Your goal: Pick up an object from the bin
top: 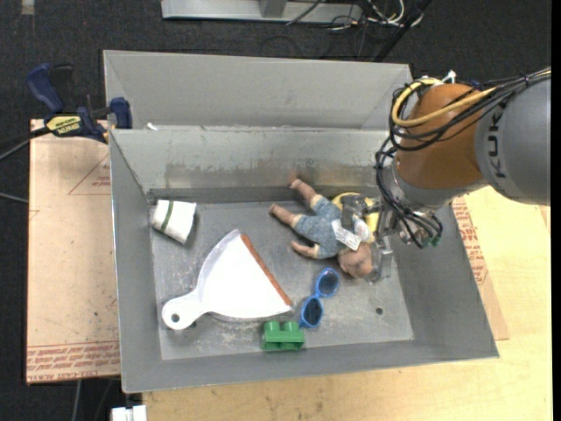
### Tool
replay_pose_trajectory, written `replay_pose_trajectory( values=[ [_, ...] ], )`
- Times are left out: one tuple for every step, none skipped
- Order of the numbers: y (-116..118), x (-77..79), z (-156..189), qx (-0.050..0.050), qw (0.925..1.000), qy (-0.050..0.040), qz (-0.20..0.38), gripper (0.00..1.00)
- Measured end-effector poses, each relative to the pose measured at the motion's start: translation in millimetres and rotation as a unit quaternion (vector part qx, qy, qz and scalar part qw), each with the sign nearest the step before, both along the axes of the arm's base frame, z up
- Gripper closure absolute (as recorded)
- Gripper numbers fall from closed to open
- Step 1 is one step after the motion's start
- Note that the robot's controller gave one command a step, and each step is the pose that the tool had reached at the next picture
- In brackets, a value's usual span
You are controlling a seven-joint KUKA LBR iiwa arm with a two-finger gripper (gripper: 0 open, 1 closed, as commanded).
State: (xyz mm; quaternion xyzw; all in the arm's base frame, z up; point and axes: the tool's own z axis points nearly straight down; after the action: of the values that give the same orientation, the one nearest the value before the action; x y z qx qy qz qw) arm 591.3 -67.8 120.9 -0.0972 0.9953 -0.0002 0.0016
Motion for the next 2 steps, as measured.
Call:
replay_pose_trajectory(
  values=[
    [6.6,9.5,-14.4,-0.002,0.9888,-0.0025,0.150,0.00],
    [7.0,12.0,-18.2,-0.002,0.9728,-0.0032,0.231,0.00]
  ],
)
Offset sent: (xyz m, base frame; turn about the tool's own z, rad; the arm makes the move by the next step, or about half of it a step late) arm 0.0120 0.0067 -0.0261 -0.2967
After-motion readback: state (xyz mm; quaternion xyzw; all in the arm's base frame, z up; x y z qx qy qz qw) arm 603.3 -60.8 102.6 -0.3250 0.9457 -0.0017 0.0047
